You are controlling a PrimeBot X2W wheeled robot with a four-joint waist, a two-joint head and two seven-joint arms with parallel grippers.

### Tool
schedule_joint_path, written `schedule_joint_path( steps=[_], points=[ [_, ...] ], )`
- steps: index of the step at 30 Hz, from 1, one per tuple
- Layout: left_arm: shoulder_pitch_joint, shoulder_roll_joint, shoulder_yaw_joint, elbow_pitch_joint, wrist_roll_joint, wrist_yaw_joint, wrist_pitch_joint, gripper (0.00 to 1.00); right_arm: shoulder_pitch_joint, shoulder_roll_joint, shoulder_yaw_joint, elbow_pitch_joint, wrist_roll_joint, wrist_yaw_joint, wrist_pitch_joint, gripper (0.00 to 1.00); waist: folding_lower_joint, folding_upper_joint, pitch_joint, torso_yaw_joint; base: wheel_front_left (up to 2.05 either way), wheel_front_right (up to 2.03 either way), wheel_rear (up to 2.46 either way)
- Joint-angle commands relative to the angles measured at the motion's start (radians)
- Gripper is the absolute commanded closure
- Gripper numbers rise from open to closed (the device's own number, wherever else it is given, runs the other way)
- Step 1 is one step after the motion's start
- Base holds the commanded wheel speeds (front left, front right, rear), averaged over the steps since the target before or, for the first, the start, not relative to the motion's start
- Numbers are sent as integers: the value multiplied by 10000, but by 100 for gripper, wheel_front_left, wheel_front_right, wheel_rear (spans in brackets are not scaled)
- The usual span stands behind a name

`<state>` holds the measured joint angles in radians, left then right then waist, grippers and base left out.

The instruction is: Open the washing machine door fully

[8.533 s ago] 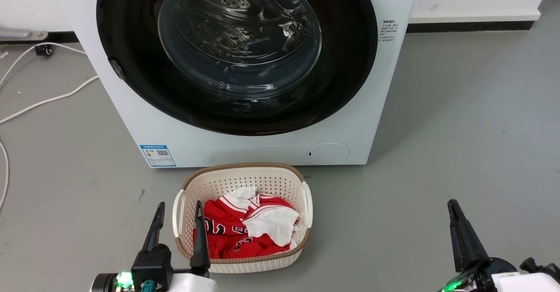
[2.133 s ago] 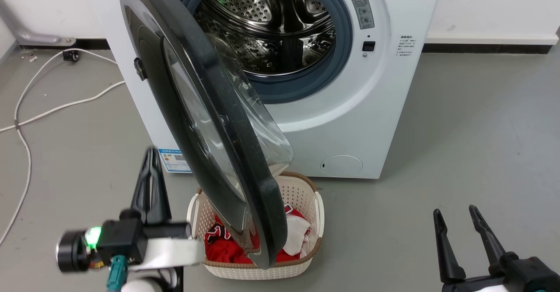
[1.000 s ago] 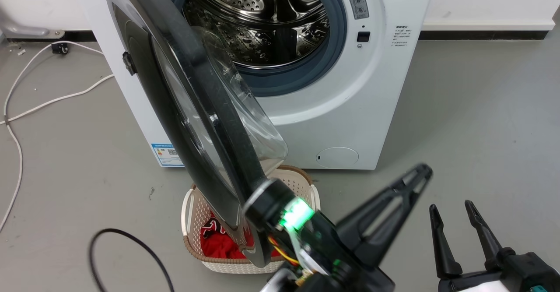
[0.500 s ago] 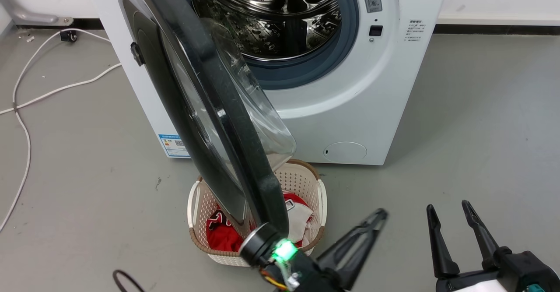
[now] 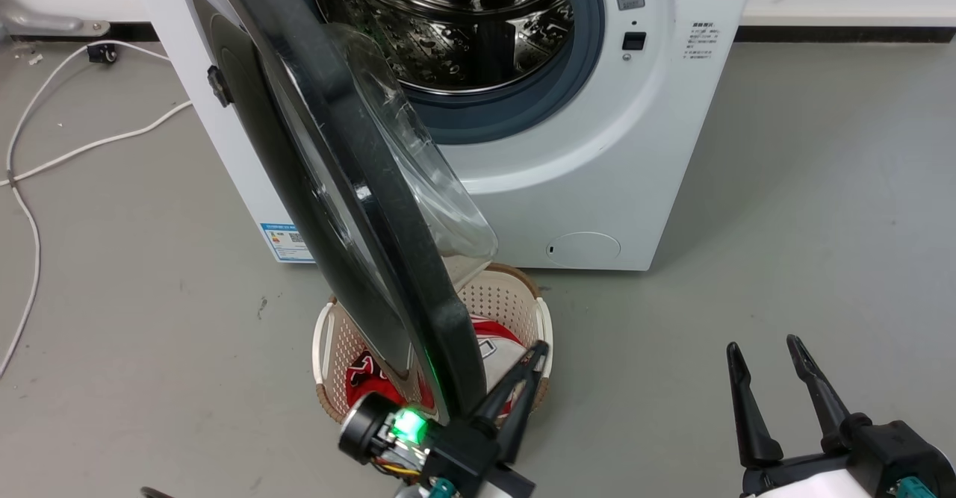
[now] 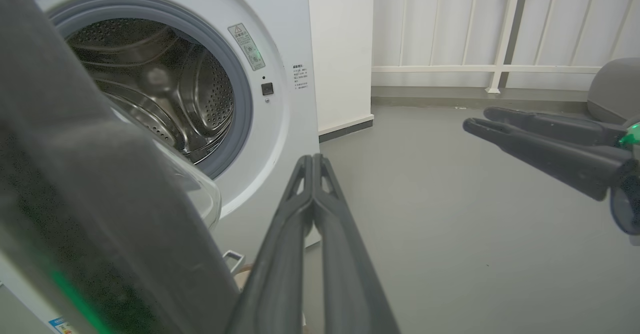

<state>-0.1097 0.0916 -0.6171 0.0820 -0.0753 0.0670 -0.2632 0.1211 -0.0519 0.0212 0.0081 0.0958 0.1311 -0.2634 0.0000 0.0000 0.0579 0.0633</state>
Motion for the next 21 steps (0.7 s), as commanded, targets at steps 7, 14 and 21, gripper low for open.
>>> schedule_joint_path(
  steps=[7,14,21],
  points=[
    [-100,-49,823,563,-38,59,-22,100,-145,31,-56,67,34,-7,-18,0,0,0,110,2,0,0,0],
    [259,0,1537,392,70,269,-14,100,96,30,-56,168,138,-5,-18,0,0,0,-45,404,0,0,0],
    [809,-32,1779,-102,188,331,-16,100,171,28,-16,218,168,-5,-18,0,0,0,-166,889,0,0,0]
  ],
)
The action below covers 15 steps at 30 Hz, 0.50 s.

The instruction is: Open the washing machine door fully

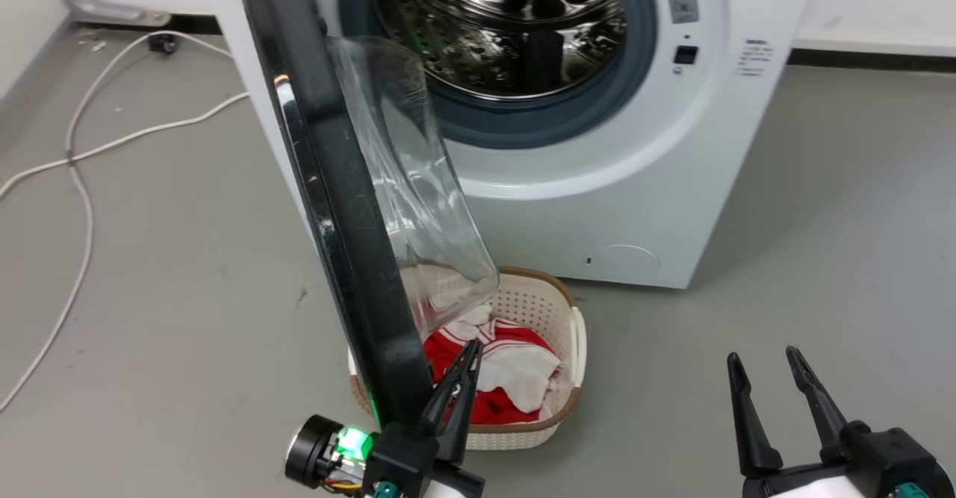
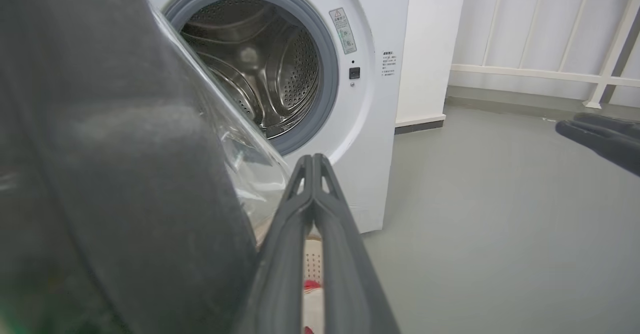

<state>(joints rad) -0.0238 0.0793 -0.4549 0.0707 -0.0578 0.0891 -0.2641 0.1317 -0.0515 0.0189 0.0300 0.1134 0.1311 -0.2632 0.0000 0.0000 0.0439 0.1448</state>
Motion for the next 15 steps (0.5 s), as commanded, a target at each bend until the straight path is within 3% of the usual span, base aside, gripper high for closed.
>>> schedule_joint_path(
  steps=[1,15],
  points=[
    [35,102,208,-61,17,132,-6,100,82,26,22,4,-2,-5,-20,0,0,0,-31,173,0,0,0],
    [883,180,1565,-453,-179,471,9,100,40,21,-3,71,-28,-5,-20,0,0,0,209,1452,0,0,0]
  ],
)
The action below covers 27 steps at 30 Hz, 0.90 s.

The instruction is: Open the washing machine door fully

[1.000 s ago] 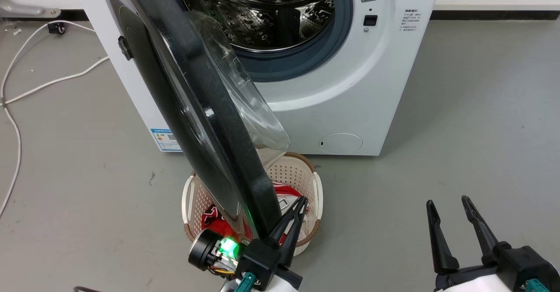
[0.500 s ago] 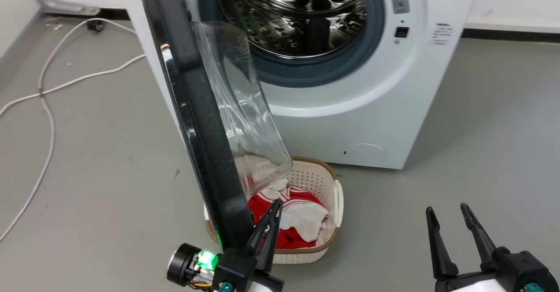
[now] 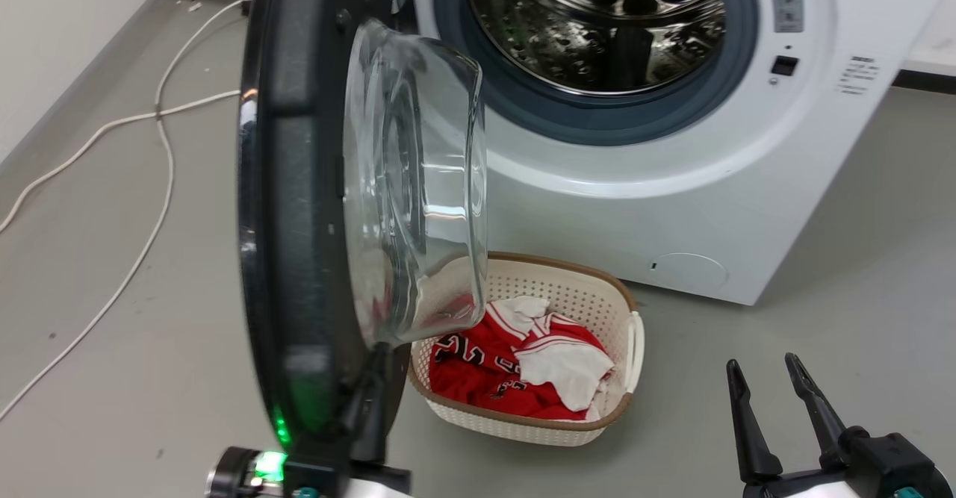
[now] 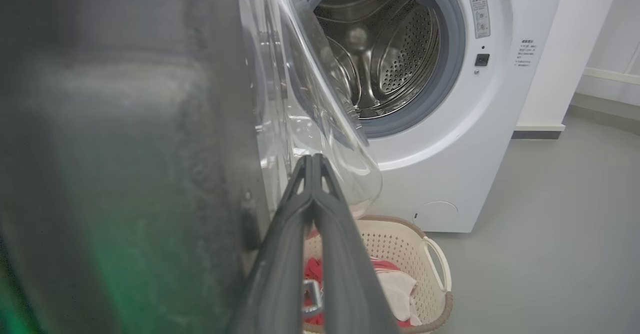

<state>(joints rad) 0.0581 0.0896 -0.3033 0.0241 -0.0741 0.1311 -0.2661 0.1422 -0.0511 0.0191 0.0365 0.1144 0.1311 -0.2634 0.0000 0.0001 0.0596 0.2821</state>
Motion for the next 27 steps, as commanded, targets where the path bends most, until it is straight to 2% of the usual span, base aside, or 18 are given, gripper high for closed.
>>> schedule_joint_path(
  steps=[1,5,14,20,27],
  points=[
    [108,84,226,1,-60,89,28,100,-86,17,-13,0,-49,-5,-18,0,0,-1,76,150,0,0,0],
    [176,160,1020,-18,-206,221,29,100,-128,17,34,2,-128,-5,-18,0,0,-1,174,392,0,0,0],
    [-268,447,3046,248,-418,166,27,100,-311,16,11,-64,-323,-5,-18,0,0,-1,533,625,0,0,0],
    [-931,525,4110,806,-421,-107,27,100,-558,16,151,-14,-497,-5,-18,0,0,-1,882,496,0,0,0],
    [-1770,760,5604,1441,-518,-226,27,100,-856,16,128,13,-703,-7,-18,0,0,-1,1315,143,0,0,0]
  ],
)
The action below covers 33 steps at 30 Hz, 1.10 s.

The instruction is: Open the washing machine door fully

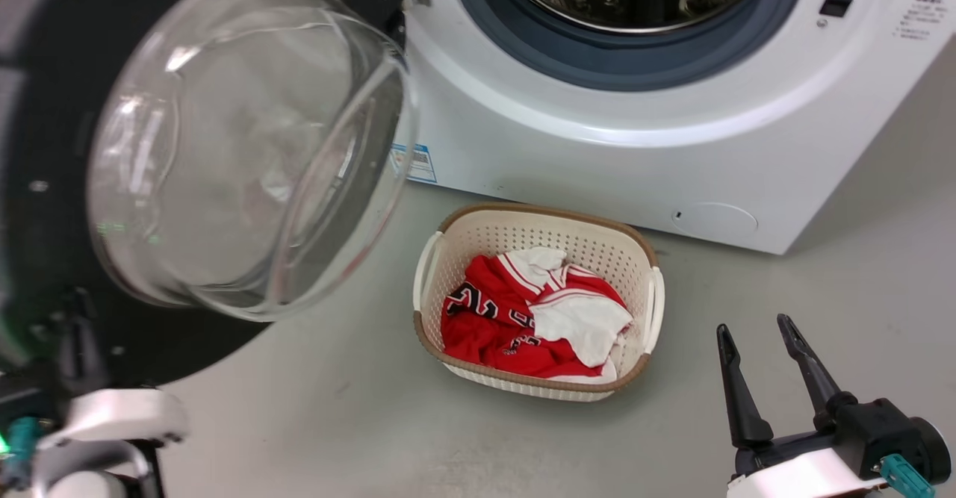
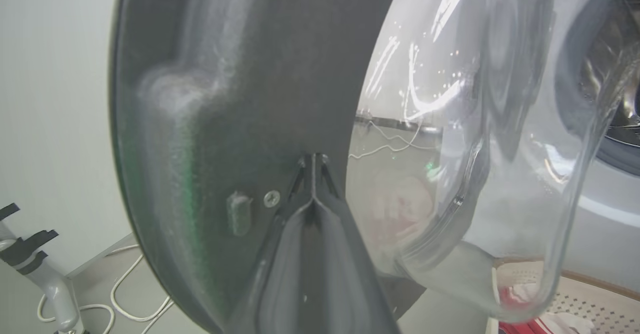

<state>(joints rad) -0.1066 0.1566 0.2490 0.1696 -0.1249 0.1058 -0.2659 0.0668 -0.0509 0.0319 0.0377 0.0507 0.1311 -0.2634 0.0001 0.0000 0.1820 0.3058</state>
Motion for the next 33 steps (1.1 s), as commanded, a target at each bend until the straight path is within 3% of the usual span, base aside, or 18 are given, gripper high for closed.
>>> schedule_joint_path(
  steps=[1,19,33],
  points=[
    [-222,153,289,65,-17,-10,25,100,-121,14,-8,-6,-89,-5,-18,0,-1,0,146,-151,0,0,0],
    [-2144,1262,2590,2472,-54,-522,25,100,-627,-58,25,-35,-272,-5,-18,0,-1,0,793,-874,0,0,0],
    [-2938,2254,3325,4002,64,-986,26,100,-666,-28,-53,-66,-289,-5,-18,0,-1,0,882,-1153,0,0,0]
  ],
)
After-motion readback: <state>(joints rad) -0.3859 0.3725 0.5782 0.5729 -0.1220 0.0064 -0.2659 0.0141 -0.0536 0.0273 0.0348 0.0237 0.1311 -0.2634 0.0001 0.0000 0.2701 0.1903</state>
